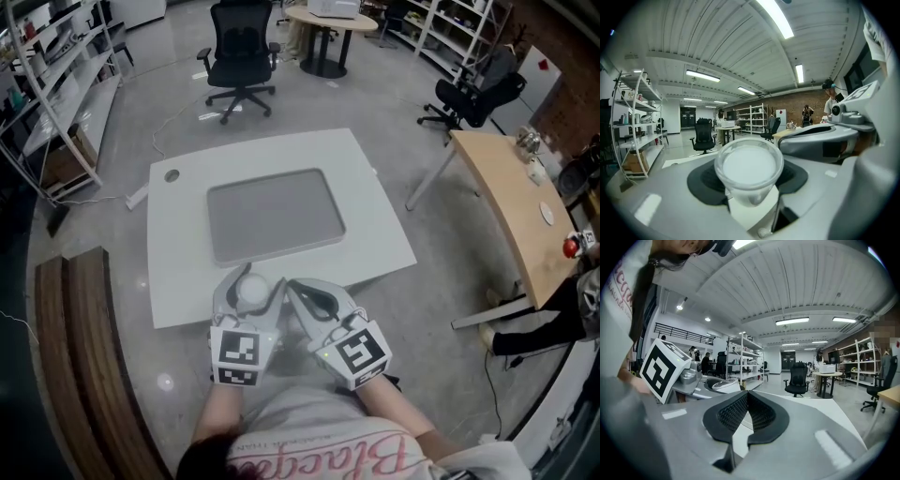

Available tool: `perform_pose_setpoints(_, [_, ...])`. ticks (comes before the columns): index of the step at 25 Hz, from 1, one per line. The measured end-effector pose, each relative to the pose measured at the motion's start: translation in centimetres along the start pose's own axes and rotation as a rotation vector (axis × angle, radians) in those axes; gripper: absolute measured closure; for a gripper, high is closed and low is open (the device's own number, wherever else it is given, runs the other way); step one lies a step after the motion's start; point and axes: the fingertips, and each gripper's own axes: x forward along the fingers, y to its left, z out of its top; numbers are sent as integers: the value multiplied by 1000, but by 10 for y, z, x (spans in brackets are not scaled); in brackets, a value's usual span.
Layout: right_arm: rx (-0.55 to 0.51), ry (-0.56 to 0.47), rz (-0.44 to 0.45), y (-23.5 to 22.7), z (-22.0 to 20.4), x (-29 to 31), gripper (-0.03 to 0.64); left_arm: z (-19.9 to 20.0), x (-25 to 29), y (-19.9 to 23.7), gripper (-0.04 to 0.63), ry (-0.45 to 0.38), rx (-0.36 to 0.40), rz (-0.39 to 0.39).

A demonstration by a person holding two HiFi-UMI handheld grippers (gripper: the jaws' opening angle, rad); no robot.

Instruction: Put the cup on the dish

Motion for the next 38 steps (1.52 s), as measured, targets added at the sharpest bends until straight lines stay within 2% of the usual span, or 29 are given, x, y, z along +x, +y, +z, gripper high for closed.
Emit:
perform_pose_setpoints(7, [10, 40, -5, -35, -6, 30, 614, -6, 49, 23, 344, 18, -16, 5])
perform_pose_setpoints(14, [46, 89, -17, -82, -16, 62, 614, -38, 113, 55, 345, 64, -45, 50])
perform_pose_setpoints(19, [80, 128, -23, -111, -23, 79, 614, -55, 151, 66, 345, 77, -51, 51])
perform_pose_setpoints(27, [124, 171, 10, -126, -36, 93, 614, -88, 191, 70, 344, 172, -68, 15])
perform_pose_setpoints(33, [155, 158, 57, -127, -35, 100, 615, -108, 206, 70, 345, 221, -76, -4])
perform_pose_setpoints(38, [225, 147, 46, -141, -41, 94, 615, -117, 215, 68, 344, 256, -75, 0])
